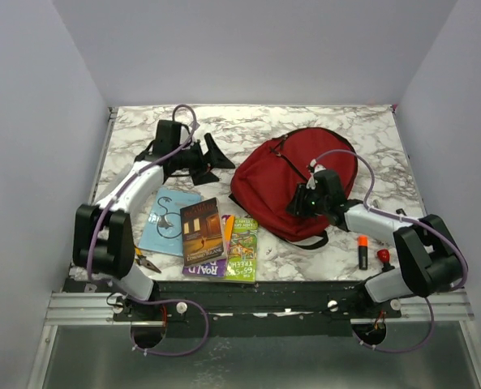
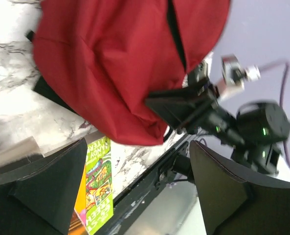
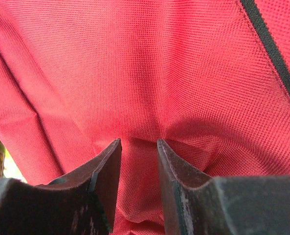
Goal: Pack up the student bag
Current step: Adjust the student bag at the center of the board, then unzip the student bag at the center of the board.
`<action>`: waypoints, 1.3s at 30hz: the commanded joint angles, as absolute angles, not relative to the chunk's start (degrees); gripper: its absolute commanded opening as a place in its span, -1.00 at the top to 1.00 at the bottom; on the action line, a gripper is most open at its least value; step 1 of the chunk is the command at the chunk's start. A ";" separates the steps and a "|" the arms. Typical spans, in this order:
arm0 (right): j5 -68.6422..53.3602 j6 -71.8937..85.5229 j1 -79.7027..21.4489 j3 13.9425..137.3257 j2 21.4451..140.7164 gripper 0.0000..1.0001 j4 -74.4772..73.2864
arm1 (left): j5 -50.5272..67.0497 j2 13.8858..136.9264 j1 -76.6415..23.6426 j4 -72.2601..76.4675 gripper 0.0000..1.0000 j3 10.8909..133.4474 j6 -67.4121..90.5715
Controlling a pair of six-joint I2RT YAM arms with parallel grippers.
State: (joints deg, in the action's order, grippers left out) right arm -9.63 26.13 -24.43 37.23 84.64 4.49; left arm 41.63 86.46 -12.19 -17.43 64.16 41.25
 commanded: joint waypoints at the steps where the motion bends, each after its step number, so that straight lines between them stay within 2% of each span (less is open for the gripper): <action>1: -12.98 28.61 -24.84 32.25 80.63 0.20 3.57 | 36.80 99.60 -13.69 -25.89 -0.70 75.87 44.14; 5: -10.74 28.26 -24.87 31.63 78.51 0.19 2.17 | 33.89 108.85 -15.67 -31.46 -0.68 85.92 38.93; 8: -9.37 26.76 -24.80 33.99 78.14 0.19 0.14 | 35.05 114.12 -17.26 -31.99 -0.62 90.39 36.14; 12: -9.35 26.33 -24.86 39.31 78.07 0.18 -5.40 | 30.85 118.17 -18.97 -33.88 -0.56 93.18 32.84; 15: -5.74 25.36 -24.96 43.90 78.70 0.17 -7.32 | 31.22 121.37 -19.20 -34.92 -0.35 95.71 31.42; 20: 3.00 23.61 -25.11 54.29 82.83 0.16 -10.50 | 32.41 122.94 -19.83 -35.56 -0.18 95.92 32.18; 22: 4.66 23.03 -25.13 58.11 85.30 0.03 -10.78 | 34.80 123.62 -20.12 -34.86 -0.09 95.54 33.44; 28: 8.70 20.31 -26.36 71.79 95.97 -0.05 -14.58 | 37.13 123.95 -20.48 -33.43 0.48 94.47 34.65; 34: 21.23 12.52 -29.64 85.30 109.17 -0.07 -19.71 | 39.14 122.21 -20.57 -31.45 0.76 92.93 36.28; 39: 34.59 4.82 -33.59 94.01 118.43 -0.07 -22.47 | 40.79 121.60 -20.59 -30.86 0.90 92.89 37.09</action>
